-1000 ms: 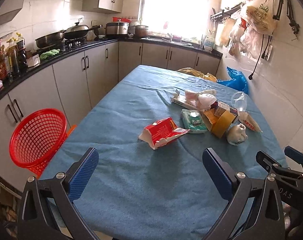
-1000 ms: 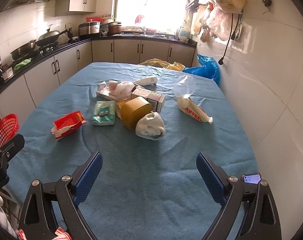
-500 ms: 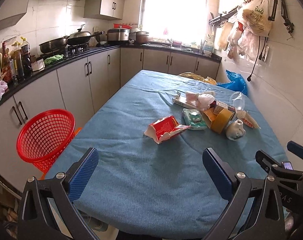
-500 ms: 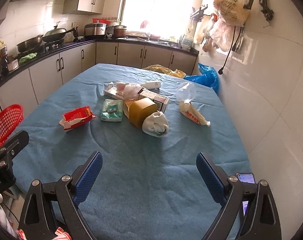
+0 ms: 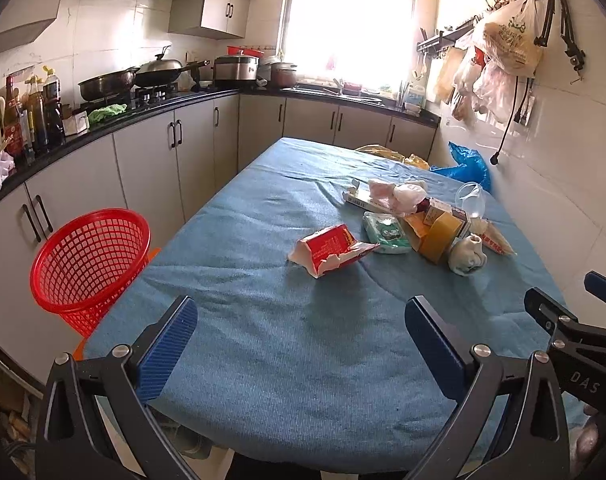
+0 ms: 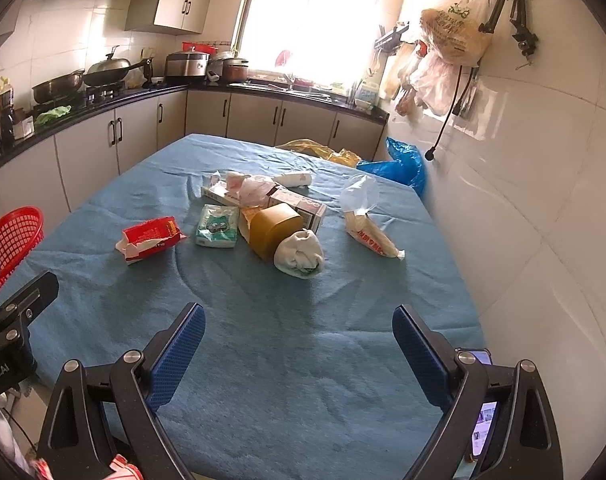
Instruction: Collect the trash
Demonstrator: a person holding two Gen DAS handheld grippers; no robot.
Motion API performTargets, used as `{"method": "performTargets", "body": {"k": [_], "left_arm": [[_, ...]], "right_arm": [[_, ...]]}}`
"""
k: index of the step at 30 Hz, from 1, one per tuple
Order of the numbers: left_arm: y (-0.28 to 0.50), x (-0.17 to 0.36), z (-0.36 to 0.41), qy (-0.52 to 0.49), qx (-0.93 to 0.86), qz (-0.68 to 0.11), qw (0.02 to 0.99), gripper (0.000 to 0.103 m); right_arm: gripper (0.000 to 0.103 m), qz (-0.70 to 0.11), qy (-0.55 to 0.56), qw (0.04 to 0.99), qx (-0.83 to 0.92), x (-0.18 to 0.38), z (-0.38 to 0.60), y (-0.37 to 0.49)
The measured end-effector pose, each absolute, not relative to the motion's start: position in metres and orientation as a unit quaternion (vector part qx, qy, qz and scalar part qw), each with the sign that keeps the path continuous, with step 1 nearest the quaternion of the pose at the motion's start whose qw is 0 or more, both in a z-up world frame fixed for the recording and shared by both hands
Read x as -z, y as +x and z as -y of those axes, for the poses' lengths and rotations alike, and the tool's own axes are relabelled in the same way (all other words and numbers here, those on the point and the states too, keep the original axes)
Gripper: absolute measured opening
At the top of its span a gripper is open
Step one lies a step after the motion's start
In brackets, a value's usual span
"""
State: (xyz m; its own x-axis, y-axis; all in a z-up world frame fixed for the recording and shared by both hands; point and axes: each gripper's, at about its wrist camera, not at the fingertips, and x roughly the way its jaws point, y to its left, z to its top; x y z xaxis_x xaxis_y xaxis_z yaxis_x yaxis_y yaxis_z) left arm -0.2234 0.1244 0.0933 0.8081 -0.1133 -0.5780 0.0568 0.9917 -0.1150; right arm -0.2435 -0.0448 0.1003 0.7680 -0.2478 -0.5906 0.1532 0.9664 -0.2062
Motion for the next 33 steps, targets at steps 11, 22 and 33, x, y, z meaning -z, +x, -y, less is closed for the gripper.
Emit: {"method": "performTargets", "body": {"k": [11, 22, 33], "left_arm": [[-0.223, -0.090, -0.117, -0.041, 0.054, -0.312, 0.948, 0.103], [-0.230, -0.091, -0.109, -0.033, 0.059, -0.315, 0.947, 0.103], [-0.244, -0.095, -0.099, -0.021, 0.063, -0.306, 0.950, 0.103]], "right_arm": [[0.097, -0.324, -0.069, 0.937, 0.113, -0.100, 0.052, -0.248], [0.097, -0.322, -0.059, 0.938, 0.115, -0.099, 0.058, -0.255], [0.097, -0.316, -0.050, 0.941, 0.113, -0.099, 0.065, -0.270]]}}
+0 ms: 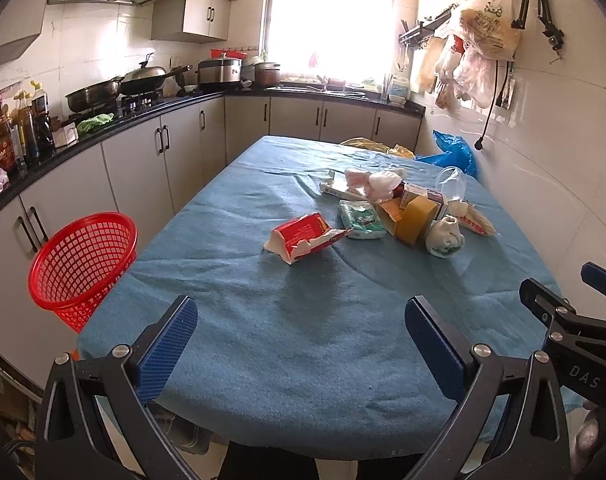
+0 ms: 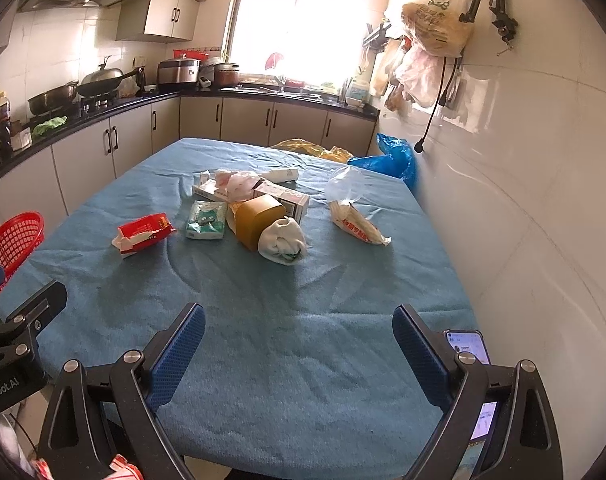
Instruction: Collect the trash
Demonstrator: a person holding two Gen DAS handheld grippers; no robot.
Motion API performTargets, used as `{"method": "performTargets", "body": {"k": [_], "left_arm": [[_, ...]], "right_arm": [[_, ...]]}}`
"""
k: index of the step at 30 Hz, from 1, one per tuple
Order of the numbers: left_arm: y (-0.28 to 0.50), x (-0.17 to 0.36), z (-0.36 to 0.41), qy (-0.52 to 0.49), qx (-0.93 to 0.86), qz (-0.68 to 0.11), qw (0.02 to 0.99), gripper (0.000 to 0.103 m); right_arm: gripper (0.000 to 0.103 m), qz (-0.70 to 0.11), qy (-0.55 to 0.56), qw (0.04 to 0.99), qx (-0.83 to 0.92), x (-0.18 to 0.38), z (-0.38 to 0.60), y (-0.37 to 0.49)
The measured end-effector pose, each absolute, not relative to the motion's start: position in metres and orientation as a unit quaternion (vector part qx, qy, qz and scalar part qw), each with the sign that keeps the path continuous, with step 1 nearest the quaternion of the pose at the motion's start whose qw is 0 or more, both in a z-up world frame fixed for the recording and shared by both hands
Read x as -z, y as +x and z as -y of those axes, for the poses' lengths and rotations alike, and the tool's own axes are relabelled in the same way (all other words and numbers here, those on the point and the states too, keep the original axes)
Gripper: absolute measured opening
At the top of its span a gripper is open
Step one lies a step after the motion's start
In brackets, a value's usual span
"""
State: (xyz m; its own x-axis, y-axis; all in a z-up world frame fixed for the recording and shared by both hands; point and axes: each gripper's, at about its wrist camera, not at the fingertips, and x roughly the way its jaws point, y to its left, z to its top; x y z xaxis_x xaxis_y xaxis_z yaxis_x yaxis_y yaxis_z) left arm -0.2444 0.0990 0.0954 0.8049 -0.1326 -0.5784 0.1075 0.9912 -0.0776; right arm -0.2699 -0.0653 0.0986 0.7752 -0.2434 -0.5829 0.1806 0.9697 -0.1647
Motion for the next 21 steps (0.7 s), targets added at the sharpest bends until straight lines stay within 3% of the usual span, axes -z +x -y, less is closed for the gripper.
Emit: {"method": "performTargets", "body": {"k": [21], "left_arm": [[-0.249, -0.091, -0.067, 0.005, 0.087, -0.320, 0.943, 0.103]], "right_arm": [[0.097, -0.319, -0.022, 0.939, 0.129, -0.091, 0.099, -0.278]]}}
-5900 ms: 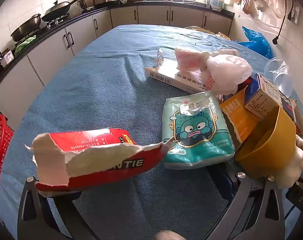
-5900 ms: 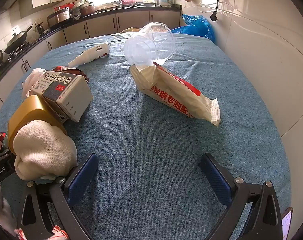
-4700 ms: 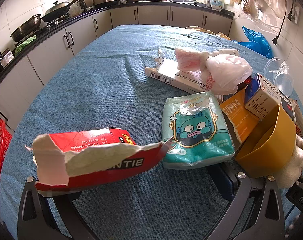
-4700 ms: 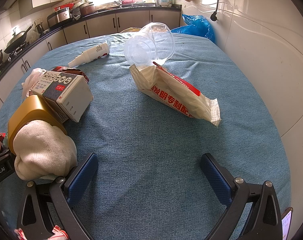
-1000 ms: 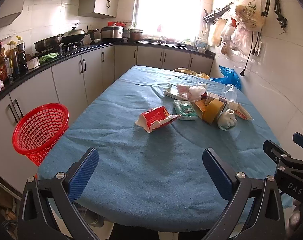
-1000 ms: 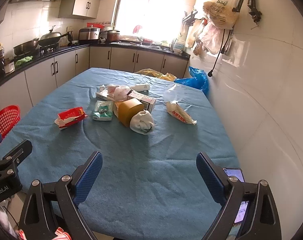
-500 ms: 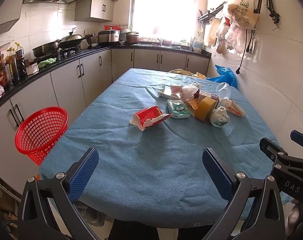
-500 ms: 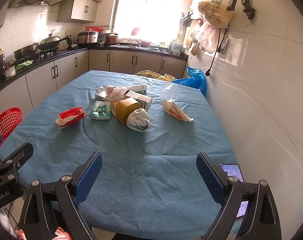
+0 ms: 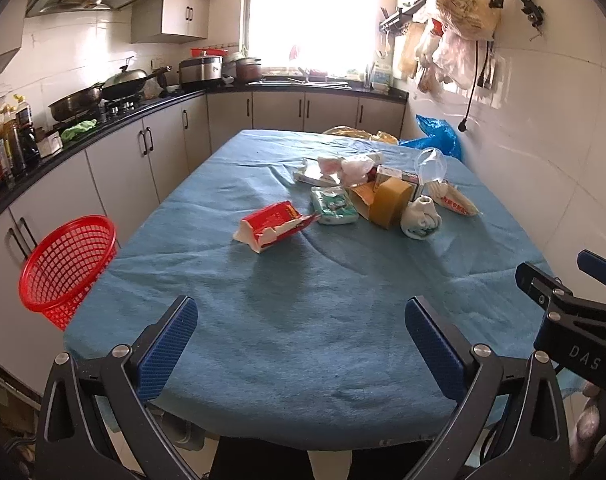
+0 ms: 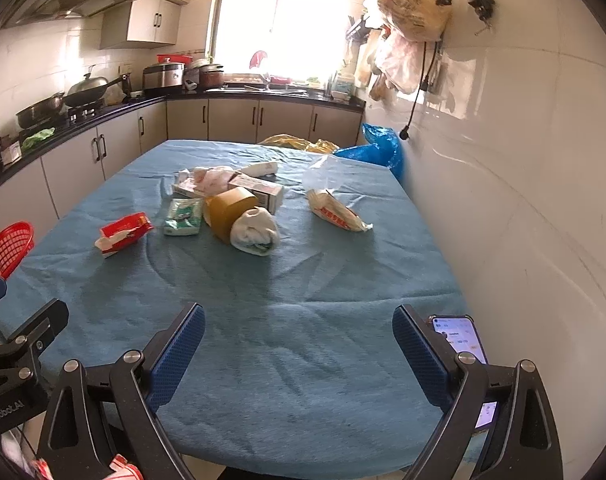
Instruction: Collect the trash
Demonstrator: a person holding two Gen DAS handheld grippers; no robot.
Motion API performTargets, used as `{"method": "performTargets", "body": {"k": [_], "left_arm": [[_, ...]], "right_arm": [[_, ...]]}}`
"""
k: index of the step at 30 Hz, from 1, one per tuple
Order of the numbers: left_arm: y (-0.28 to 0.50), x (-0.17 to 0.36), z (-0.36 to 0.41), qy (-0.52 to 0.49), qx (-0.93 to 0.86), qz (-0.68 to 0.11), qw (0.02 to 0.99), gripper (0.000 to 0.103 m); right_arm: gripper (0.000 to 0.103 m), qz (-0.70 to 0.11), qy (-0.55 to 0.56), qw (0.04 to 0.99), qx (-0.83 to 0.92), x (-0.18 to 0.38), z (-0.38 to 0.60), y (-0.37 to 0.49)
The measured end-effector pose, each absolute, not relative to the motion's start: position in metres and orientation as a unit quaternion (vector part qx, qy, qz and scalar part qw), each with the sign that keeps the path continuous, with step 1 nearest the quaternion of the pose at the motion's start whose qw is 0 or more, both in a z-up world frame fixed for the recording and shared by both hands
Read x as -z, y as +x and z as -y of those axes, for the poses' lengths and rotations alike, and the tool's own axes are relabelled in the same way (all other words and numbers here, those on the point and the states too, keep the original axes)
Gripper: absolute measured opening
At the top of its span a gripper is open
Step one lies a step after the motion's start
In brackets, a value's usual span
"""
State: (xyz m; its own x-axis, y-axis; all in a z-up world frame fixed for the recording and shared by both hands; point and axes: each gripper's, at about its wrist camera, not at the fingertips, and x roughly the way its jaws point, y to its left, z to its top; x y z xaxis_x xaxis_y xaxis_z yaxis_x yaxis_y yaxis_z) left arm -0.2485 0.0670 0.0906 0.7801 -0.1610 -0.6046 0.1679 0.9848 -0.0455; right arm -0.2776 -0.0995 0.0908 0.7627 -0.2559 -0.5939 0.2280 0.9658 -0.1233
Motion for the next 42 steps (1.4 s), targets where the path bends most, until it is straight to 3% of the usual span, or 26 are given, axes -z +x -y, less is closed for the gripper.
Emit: {"method": "performTargets", "body": {"k": [19, 27, 42], "left_arm": [[-0.136, -0.082, -0.090, 0.014, 0.078, -0.350, 0.934, 0.103], [-0.082, -0.059, -0.090, 0.068, 0.101, -0.370, 0.921, 0.103], [-0.053, -0.031, -0.079, 0.101, 0.135, -0.381, 0.909, 0.103]], "right_arm": [[0.097, -0.354, 0.037, 0.930, 0.087, -0.070, 0.140, -0.197], [0.097, -0.376, 0.047, 0.923, 0.061, -0.052, 0.145, -0.144], [0.095, -0.397, 0.064, 0.915, 0.043, -0.029, 0.145, -0.088]]}}
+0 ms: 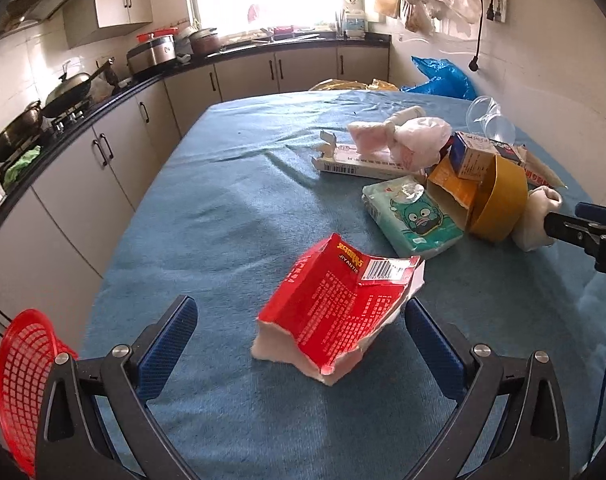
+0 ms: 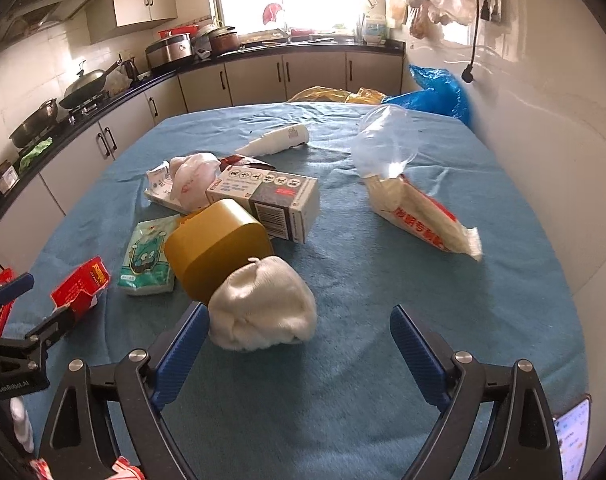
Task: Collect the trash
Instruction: 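Grasp the torn red box with left tool while right tool grasps white cloth ball, then carry red box to red basket and release with left tool while right drops cloth ball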
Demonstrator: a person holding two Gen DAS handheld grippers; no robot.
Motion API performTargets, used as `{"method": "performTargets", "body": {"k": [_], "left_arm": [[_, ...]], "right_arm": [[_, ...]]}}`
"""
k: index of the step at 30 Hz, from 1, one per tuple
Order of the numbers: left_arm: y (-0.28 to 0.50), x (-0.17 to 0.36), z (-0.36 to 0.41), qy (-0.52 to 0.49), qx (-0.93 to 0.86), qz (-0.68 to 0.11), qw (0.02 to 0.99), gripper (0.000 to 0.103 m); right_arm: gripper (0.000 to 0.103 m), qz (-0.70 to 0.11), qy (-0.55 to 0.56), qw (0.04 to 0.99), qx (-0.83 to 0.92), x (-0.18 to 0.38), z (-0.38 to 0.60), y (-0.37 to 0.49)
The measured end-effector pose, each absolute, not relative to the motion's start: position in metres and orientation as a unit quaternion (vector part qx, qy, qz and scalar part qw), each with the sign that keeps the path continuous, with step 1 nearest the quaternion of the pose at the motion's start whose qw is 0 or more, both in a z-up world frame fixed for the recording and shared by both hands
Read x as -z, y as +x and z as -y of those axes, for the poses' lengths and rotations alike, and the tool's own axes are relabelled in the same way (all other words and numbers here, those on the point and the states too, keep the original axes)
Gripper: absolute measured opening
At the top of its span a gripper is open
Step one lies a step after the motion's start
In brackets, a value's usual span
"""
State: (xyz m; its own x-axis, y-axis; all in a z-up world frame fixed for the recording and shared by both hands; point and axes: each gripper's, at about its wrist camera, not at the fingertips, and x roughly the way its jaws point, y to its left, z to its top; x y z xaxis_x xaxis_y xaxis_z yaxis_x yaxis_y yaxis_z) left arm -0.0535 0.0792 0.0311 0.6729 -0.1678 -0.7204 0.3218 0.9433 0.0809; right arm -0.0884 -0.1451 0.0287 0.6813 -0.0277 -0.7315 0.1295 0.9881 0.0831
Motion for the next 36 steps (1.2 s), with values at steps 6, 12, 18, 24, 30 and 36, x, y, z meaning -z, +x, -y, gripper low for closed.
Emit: {"method": "performTargets", "body": {"k": [6, 12, 18, 24, 30, 36], "left_arm": [[-0.053, -0.026, -0.068, 0.119, 0.140, -0.387, 0.904, 0.099], [-0.052, -0.021, -0.067, 0.113, 0.143, -0.404, 0.896, 0.055], [-0.063, -0.032, -0.070, 0.100, 0.139, -0.387, 0.906, 0.051], [-0.079, -0.049, -0.081, 0.085, 0.125, -0.373, 0.916, 0.051], [-0.100, -0.067, -0.097, 0.058, 0.110, -0.358, 0.926, 0.051], [-0.125, -0.082, -0.130, 0.015, 0.101, -0.347, 0.932, 0.051]], "right_arm": [[0.091, -0.400, 0.073, 0.913, 0.033, -0.024, 0.142, -0.075], [0.077, -0.399, 0.062, 0.915, 0.025, -0.022, 0.133, -0.070], [0.047, -0.395, 0.059, 0.917, 0.011, -0.025, 0.126, -0.076], [0.045, -0.375, 0.061, 0.925, 0.008, -0.041, 0.123, -0.096], [0.045, -0.351, 0.059, 0.934, -0.004, -0.064, 0.113, -0.122], [0.045, -0.344, 0.057, 0.936, -0.040, -0.078, 0.088, -0.139]]}}
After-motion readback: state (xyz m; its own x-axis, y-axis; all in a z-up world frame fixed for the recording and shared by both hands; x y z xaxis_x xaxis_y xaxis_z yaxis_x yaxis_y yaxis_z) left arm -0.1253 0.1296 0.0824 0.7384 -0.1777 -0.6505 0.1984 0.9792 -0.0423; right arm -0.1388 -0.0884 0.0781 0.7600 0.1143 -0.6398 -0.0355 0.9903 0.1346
